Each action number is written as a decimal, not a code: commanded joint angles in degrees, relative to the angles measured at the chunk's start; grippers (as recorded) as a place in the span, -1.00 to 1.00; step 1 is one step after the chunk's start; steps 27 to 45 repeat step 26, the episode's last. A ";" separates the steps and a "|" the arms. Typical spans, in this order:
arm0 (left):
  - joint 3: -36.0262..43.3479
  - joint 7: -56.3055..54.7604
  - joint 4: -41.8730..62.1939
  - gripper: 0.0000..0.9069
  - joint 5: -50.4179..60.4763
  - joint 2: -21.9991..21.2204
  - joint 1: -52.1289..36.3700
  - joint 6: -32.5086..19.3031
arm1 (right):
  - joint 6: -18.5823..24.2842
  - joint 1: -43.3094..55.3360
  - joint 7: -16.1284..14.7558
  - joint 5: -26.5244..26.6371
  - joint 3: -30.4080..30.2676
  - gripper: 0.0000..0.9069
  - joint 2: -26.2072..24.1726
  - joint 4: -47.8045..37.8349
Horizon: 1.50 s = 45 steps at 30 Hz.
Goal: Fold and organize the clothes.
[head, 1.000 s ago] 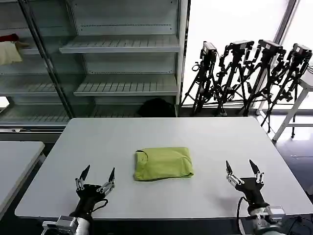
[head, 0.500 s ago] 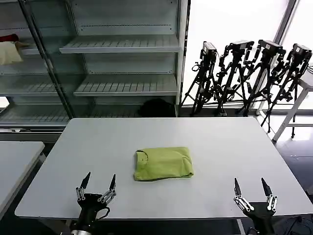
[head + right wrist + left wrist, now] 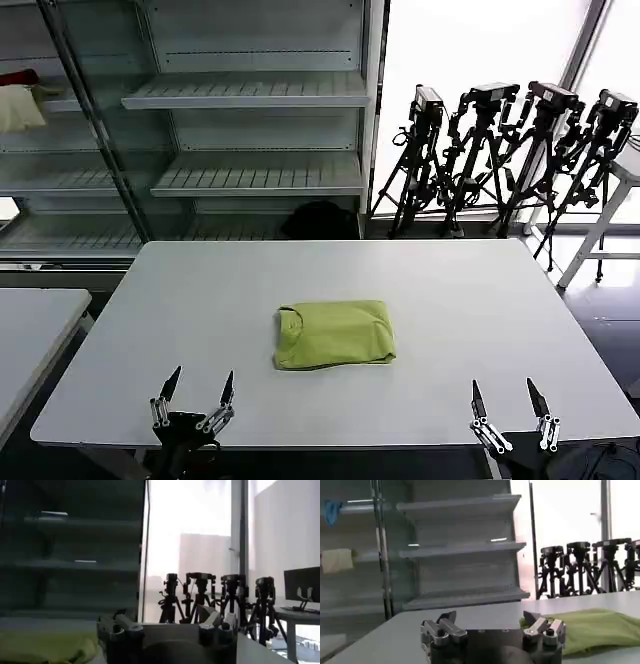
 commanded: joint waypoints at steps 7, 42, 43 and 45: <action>0.00 -0.43 -2.59 1.00 1.34 -0.43 4.95 0.31 | 2.09 -0.92 1.08 -1.75 -2.57 1.00 -0.59 -0.94; 0.10 -0.56 -2.17 1.00 1.43 -0.39 4.49 0.18 | 2.03 -1.01 0.84 -1.73 -2.61 1.00 -0.37 -0.65; 0.10 -0.56 -2.17 1.00 1.43 -0.39 4.49 0.18 | 2.03 -1.01 0.84 -1.73 -2.61 1.00 -0.37 -0.65; 0.10 -0.56 -2.17 1.00 1.43 -0.39 4.49 0.18 | 2.03 -1.01 0.84 -1.73 -2.61 1.00 -0.37 -0.65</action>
